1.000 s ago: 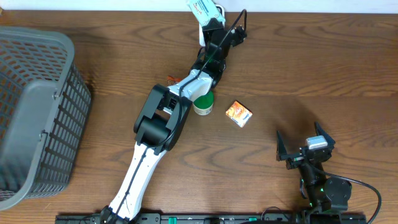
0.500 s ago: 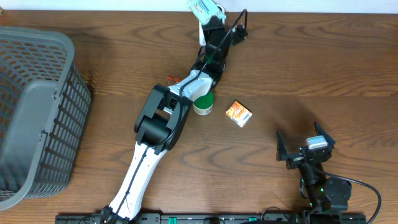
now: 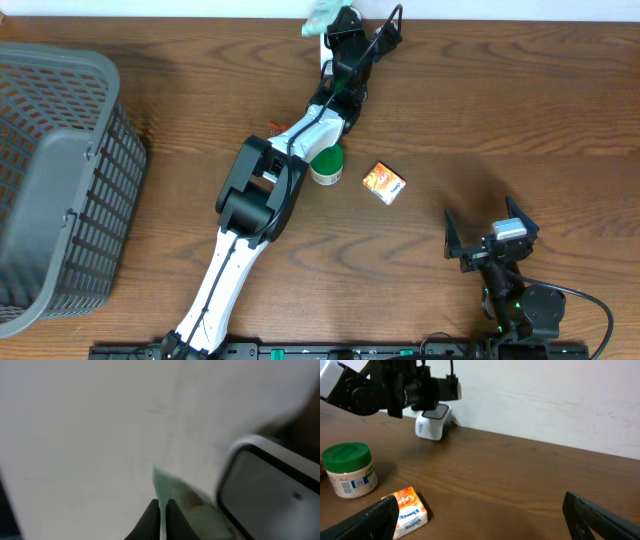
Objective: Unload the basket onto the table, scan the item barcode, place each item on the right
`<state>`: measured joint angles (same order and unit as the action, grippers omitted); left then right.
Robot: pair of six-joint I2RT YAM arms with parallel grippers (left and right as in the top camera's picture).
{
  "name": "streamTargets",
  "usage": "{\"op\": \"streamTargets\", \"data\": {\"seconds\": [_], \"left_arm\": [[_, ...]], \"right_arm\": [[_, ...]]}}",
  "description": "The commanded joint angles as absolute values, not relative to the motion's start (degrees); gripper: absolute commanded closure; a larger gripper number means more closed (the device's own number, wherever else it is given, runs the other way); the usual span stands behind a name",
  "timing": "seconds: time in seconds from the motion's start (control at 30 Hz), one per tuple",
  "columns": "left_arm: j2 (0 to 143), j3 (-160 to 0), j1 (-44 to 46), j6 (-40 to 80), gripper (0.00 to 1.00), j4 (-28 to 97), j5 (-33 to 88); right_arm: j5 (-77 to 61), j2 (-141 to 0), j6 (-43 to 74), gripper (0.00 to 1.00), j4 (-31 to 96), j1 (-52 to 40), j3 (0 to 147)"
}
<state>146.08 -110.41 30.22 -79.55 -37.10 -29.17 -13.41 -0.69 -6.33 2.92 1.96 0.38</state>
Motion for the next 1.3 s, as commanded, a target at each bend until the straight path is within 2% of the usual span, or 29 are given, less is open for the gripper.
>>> {"op": "streamTargets", "data": {"seconds": [0.0, 0.27, 0.53, 0.57, 0.63, 0.7, 0.8, 0.87, 1.0, 1.27], "left_arm": [[146.8, -111.7, 30.2, -78.6, 0.93, -34.8, -30.2], [148.5, -111.6, 30.3, -76.2, 0.93, -34.6, -30.5], [147.0, -111.7, 28.7, -75.6, 0.92, -52.2, -43.6], [146.6, -111.7, 28.2, -75.0, 0.87, -52.7, -45.5], [145.8, -111.7, 26.7, -73.0, 0.69, -52.8, -49.7], [144.6, -111.7, 24.9, -68.5, 0.55, -52.8, -55.0], [143.3, -111.7, 22.6, -64.2, 0.42, -51.2, -60.2], [142.6, -111.7, 21.1, -61.3, 0.36, -49.7, -62.4], [142.0, -111.7, 18.9, -53.8, 0.34, -42.3, -65.3], [142.0, -111.7, 17.8, -30.1, 0.21, -9.0, -59.4]], "right_arm": [[-13.4, -0.4, -6.5, 0.01, 3.2, 1.4, 0.3], [-13.4, -0.4, -6.5, 0.01, 3.2, 1.4, 0.3], [-13.4, -0.4, -6.5, 0.01, 3.2, 1.4, 0.3], [-13.4, -0.4, -6.5, 0.01, 3.2, 1.4, 0.3], [-13.4, -0.4, -6.5, 0.01, 3.2, 1.4, 0.3], [-13.4, -0.4, -6.5, 0.01, 3.2, 1.4, 0.3], [-13.4, -0.4, -6.5, 0.01, 3.2, 1.4, 0.3], [-13.4, -0.4, -6.5, 0.01, 3.2, 1.4, 0.3], [-13.4, -0.4, -6.5, 0.01, 3.2, 1.4, 0.3], [-13.4, -0.4, -6.5, 0.01, 3.2, 1.4, 0.3]]}}
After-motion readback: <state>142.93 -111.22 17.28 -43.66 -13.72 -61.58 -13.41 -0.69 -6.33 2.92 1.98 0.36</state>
